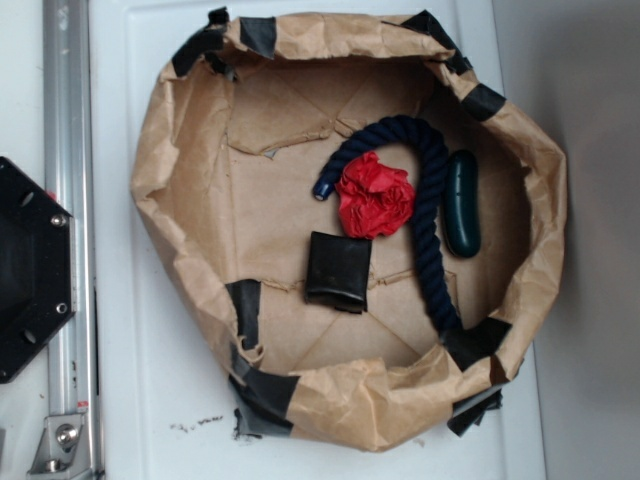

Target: Grab the black box.

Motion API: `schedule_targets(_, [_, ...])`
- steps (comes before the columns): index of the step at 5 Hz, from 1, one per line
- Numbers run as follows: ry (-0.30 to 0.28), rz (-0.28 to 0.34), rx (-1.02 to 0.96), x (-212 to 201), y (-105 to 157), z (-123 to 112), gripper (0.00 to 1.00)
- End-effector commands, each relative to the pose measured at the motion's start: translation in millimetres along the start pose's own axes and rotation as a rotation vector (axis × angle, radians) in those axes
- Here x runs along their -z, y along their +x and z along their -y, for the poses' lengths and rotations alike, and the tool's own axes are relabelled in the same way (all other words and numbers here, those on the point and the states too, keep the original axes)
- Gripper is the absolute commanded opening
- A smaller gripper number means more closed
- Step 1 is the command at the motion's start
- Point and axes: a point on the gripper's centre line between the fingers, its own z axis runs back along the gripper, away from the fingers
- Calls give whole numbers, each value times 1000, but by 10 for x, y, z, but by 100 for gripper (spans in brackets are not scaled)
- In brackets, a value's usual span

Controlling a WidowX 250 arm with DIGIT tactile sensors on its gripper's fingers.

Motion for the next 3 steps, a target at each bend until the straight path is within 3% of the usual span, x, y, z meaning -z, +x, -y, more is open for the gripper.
schedule_targets(1, [0,0,0,0,0,0,100])
schedule_targets(2, [-49,-2,-258,200,485,-138,100])
schedule_targets(3, [-28,16,-476,366,925,-170,100])
